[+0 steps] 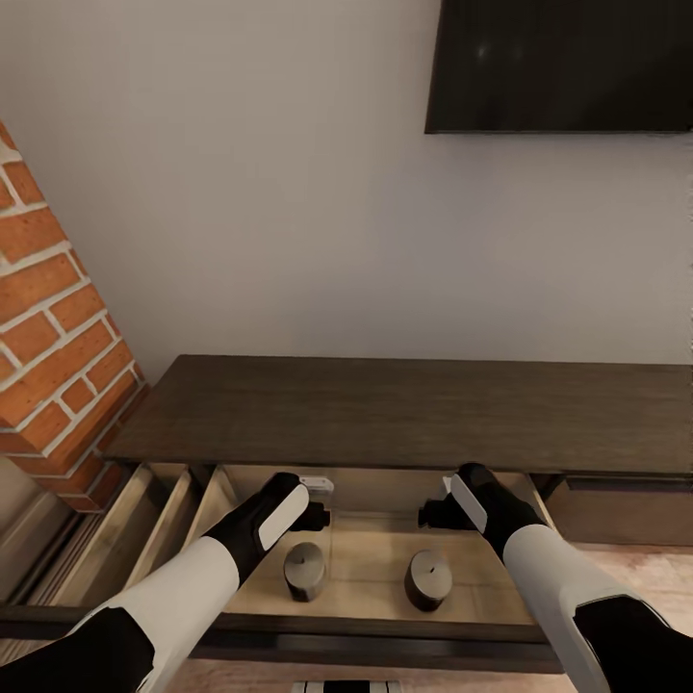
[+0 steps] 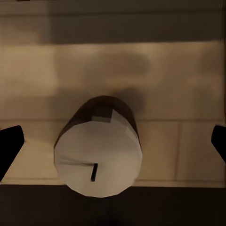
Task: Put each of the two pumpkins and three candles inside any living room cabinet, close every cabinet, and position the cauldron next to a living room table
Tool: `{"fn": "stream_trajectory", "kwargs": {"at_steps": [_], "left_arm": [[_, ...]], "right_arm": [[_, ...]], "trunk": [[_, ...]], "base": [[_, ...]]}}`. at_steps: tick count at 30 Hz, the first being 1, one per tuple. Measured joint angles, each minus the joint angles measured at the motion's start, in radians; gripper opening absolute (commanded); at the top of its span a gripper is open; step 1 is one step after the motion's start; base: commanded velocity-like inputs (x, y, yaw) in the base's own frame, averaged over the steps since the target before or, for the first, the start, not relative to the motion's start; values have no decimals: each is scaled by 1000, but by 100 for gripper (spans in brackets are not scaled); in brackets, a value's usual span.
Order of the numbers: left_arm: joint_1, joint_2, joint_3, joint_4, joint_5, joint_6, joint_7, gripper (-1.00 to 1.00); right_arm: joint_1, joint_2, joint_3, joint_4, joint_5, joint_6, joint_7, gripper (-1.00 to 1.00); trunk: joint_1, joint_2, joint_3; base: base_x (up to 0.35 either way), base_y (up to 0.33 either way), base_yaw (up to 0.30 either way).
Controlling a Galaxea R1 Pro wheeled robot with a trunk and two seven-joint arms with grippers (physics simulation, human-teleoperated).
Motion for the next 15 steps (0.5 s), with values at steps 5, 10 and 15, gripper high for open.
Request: {"fn": "stream_trajectory", "kwargs": {"at_steps": [5, 10, 15], "left_arm": [[-1, 0, 0, 2, 0, 0, 0, 100], [-1, -2, 1, 4, -1, 0, 0, 100], [-1, -2, 1, 5, 0, 3, -1, 100]], "right_arm": [[0, 1, 0, 0, 0, 0, 0, 100], [0, 1, 0, 0, 0, 0, 0, 100], [0, 0, 0, 0, -1, 1, 0, 100]], "trunk": [[-2, 1, 19], [-4, 2, 39], [-7, 4, 58]], "base": [[0, 0, 0], [0, 0, 0], [-15, 0, 0]]}}
